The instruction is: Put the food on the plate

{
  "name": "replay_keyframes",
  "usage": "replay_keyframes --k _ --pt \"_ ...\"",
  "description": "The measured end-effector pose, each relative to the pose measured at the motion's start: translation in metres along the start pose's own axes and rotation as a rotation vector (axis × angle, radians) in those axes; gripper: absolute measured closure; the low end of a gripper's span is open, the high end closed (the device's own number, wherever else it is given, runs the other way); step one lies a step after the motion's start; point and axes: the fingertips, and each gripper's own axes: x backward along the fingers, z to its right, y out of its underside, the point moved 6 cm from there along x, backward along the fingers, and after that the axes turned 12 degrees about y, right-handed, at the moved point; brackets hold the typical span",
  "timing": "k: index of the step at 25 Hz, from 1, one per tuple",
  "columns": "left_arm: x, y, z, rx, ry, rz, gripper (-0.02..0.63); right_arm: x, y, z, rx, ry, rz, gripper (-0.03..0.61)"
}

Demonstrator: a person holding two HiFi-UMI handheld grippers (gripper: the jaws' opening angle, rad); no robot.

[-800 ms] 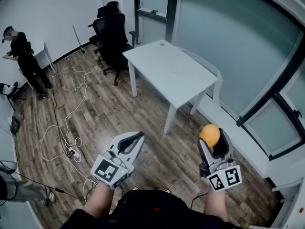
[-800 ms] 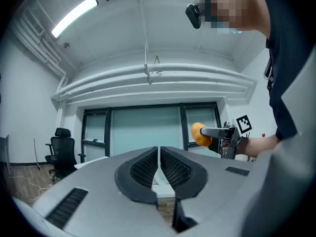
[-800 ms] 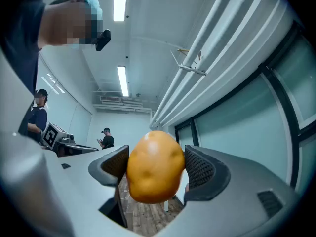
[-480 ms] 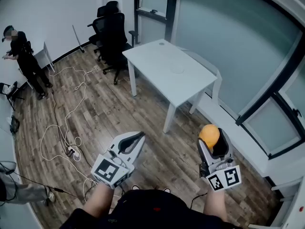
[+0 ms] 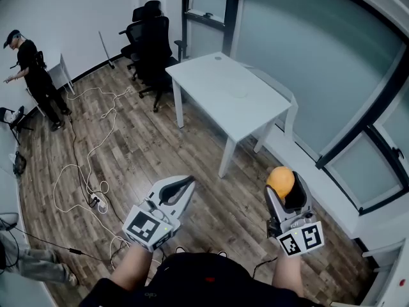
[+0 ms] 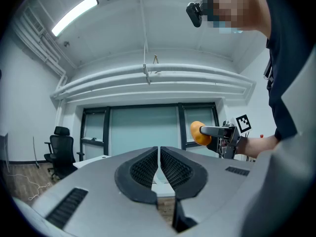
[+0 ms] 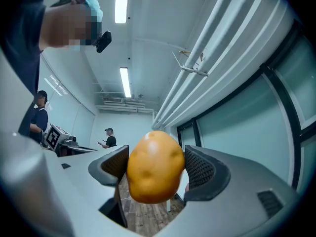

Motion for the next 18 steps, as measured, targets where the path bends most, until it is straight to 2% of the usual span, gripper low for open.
replay_keyframes --k 8,18 --pt "-0.025 0.0 0.02 -0.006 0.007 -0.011 0.58 0.014 0.0 0.028 -0.009 0.001 -0.003 0.215" --pt "-0.081 0.014 0.064 0.0 -0.018 -0.069 0.58 0.034 0.021 0.107 -0.069 0.002 -0.039 0.215"
